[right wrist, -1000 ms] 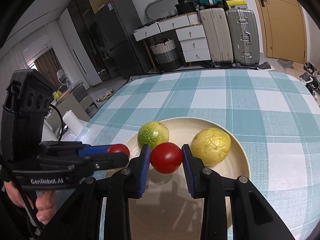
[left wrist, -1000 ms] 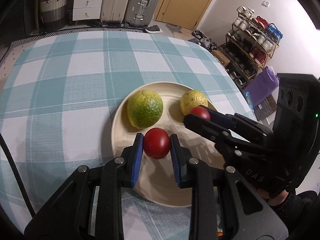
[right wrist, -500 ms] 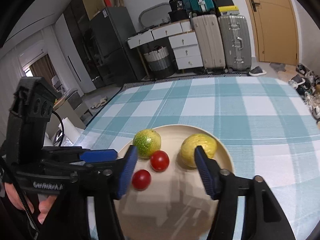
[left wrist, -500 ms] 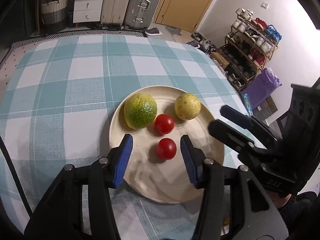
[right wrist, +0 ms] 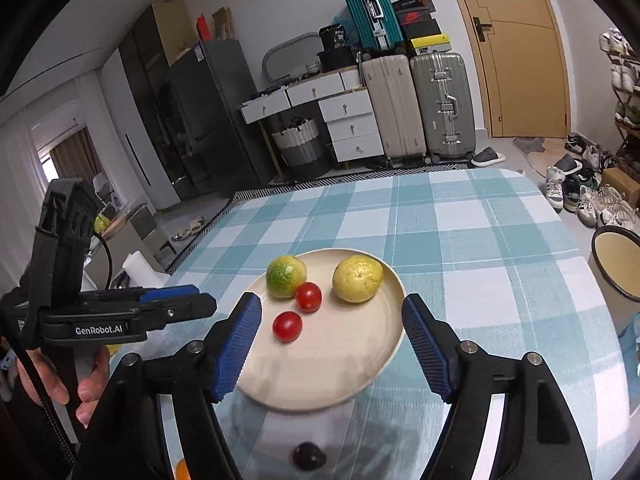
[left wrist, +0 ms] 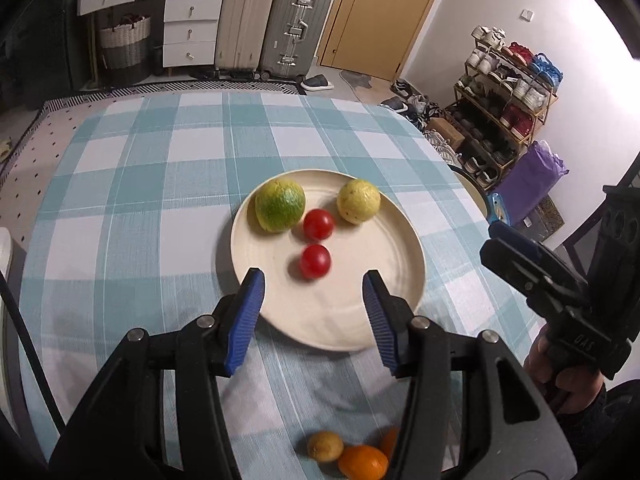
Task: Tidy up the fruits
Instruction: 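Open both grippers to drop the tomatoes onto the plate and withdraw, then move both grippers back toward the loose oranges and brown fruits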
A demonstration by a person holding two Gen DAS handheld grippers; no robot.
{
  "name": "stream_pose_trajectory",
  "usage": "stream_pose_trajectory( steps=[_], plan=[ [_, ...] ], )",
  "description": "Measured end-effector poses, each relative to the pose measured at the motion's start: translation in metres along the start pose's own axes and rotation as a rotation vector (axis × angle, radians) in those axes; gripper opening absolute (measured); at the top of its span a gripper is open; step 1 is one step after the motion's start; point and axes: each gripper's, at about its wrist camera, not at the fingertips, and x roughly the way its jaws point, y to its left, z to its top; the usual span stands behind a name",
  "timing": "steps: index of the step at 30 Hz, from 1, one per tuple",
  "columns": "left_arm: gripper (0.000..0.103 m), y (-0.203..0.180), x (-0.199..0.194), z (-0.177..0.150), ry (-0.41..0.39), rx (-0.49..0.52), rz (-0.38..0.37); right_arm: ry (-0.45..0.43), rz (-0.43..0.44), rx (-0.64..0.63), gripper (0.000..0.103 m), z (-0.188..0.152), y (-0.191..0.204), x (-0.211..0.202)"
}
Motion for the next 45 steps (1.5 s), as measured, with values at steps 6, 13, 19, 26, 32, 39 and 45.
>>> stream_pose_trajectory(
  steps=[6,13,19,26,32,39,45],
  plan=[
    [0.050,-0.008,-0.027,-0.017,-0.049,-0.026,0.036,-0.008,-0.002,-0.027,0.080,-0.007,0.010,-0.024],
    [0.066,-0.016,-0.058,-0.039,-0.115,-0.032,0.096,-0.019,0.021,-0.039,0.087,-0.024,0.023,-0.047],
    [0.080,-0.018,-0.072,-0.066,-0.146,-0.067,0.136,-0.012,0.025,-0.021,0.095,-0.041,0.031,-0.057],
    [0.086,-0.023,-0.073,-0.092,-0.128,-0.066,0.177,-0.003,0.030,-0.034,0.098,-0.056,0.043,-0.067],
    [0.091,-0.030,-0.071,-0.107,-0.130,-0.049,0.226,-0.009,0.038,-0.035,0.100,-0.070,0.047,-0.076],
    [0.101,-0.026,-0.067,-0.123,-0.125,-0.065,0.233,0.019,0.038,-0.023,0.101,-0.084,0.048,-0.076],
    [0.102,-0.016,-0.063,-0.140,-0.090,-0.076,0.251,0.045,0.046,-0.018,0.101,-0.098,0.051,-0.074]
  ],
)
